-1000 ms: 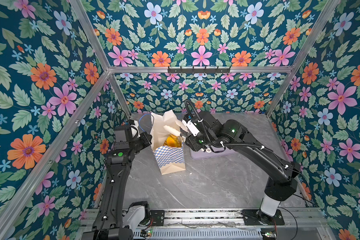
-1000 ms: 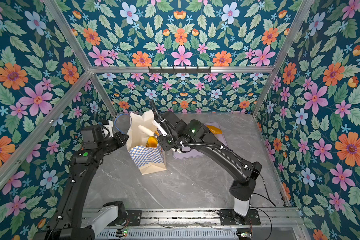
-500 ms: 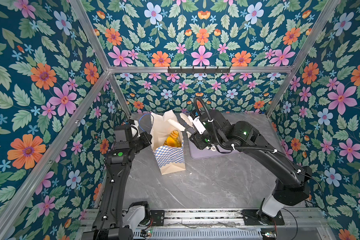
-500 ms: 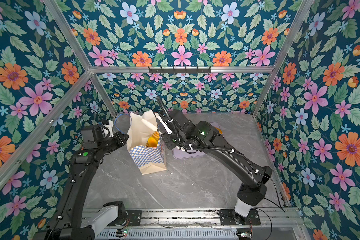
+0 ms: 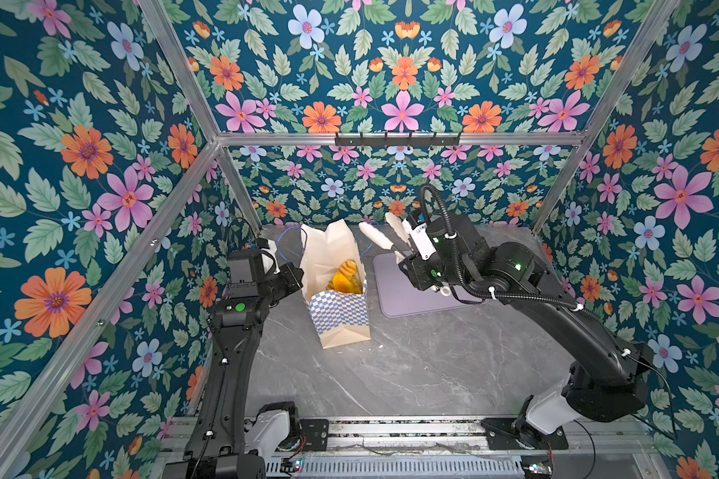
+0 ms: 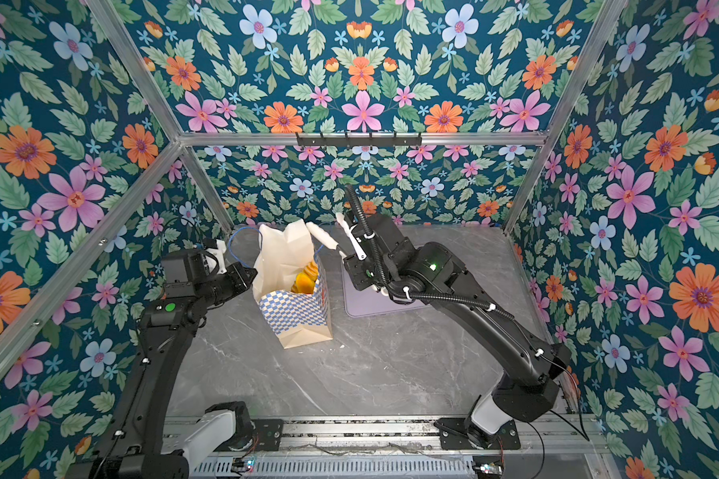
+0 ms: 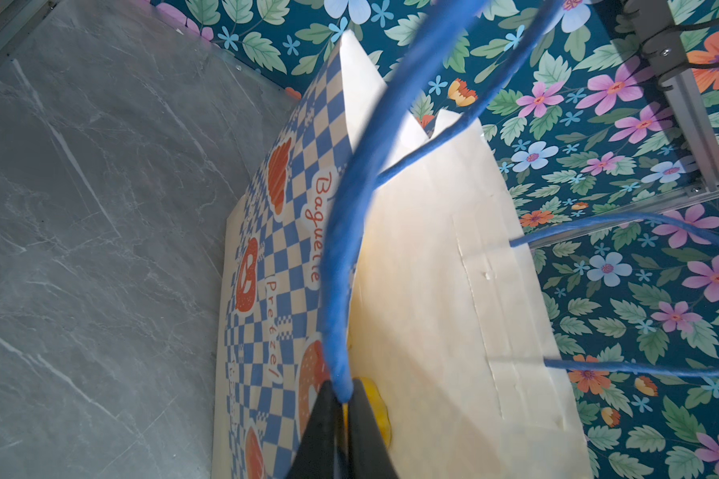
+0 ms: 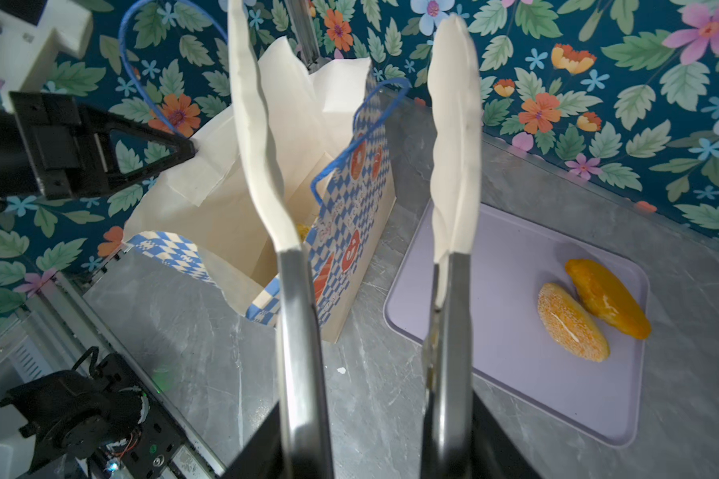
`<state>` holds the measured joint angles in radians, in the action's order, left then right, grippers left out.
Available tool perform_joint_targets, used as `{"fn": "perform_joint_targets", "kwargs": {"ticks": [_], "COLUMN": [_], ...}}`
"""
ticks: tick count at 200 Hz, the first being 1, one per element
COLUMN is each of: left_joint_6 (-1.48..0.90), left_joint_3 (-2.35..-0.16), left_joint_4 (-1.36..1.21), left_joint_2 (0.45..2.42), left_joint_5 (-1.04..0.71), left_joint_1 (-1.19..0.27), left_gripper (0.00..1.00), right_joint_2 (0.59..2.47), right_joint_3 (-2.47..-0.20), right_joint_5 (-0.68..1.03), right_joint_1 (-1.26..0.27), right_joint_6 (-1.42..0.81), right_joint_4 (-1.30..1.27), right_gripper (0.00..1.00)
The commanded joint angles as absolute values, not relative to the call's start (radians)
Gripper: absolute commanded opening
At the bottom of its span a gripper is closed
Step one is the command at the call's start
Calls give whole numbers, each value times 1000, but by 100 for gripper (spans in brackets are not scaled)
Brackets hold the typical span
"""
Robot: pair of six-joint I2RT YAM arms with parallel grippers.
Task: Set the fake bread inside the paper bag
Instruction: 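Move the open tongs with the right gripper back over the bread tray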
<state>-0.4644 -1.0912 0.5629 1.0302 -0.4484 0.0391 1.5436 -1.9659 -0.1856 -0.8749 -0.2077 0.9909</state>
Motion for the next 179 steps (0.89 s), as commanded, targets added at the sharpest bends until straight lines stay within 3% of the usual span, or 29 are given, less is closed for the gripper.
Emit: {"fn": "perform_joint_targets", "kwargs": {"ticks": [1,48,138,179], "left_joint_6": [-459,-462,-463,-465], "left_joint_3": [-1094,-1096,-1093,-1084], "left_joint_4": [563,560,557,549], "left_joint_2": [1029,1032,1035,1036], "left_joint_5": [-448,-452,-454,-460], "left_joint_1": [40,40,40,40], "left_gripper": [11,11,11,11], "right_joint_2": [1500,1432,1350,1353], "right_joint_3": [-1916,-1796,-1511,-1418], "right_joint_5": [-159,-105,225,281], "right_joint_1": [-835,-712,-357,-259], "right_joint_6": [-246,-309,-450,-467], "right_joint_4": [932,934,845,814], "right_gripper": [51,51,51,51]}}
